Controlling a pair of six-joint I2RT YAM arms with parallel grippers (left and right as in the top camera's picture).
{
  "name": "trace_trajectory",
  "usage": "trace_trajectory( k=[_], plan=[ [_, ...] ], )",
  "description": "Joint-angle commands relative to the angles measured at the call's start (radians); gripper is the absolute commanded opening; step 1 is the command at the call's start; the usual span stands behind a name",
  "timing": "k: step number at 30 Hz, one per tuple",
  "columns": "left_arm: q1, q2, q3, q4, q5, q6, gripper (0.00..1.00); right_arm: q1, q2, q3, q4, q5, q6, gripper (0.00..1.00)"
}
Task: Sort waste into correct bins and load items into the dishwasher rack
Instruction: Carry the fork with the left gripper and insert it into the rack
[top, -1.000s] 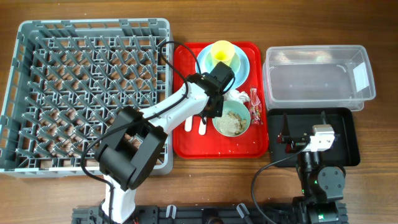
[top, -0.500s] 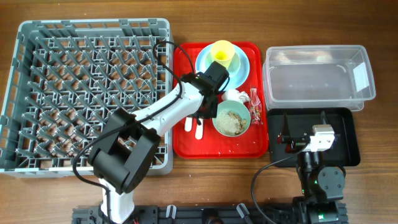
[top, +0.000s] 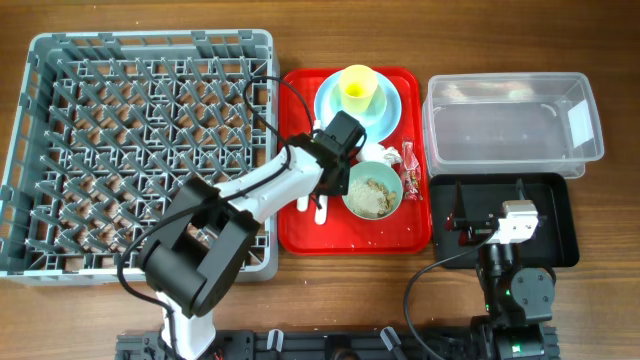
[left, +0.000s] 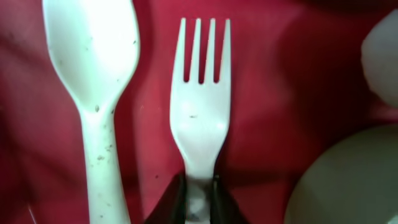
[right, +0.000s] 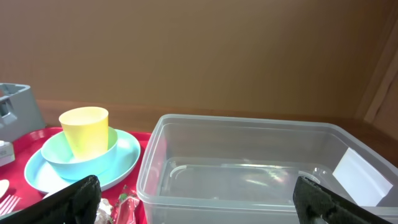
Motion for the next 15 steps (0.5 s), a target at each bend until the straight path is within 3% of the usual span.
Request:
trace_trajectory(
  k=[1, 8, 15],
  plan=[
    [-0.005, 0.007, -0.026, -0.01, -0.003, -0.006, 0.04, -0.005, -0.002, -0.001, 0.004, 0.01, 0.016, 1.0],
    [0.008, -0.224, 0.129, -0.164, -0.063, -0.002, 0.04, -0.005, -0.002, -0.001, 0.004, 0.009, 0.015, 1.0],
    [0.072, -0.456, 0.137, -0.343, -0.353, 0.002, 0.04, -0.005, -0.002, -0.001, 0.004, 0.009, 0.016, 1.0]
  ],
)
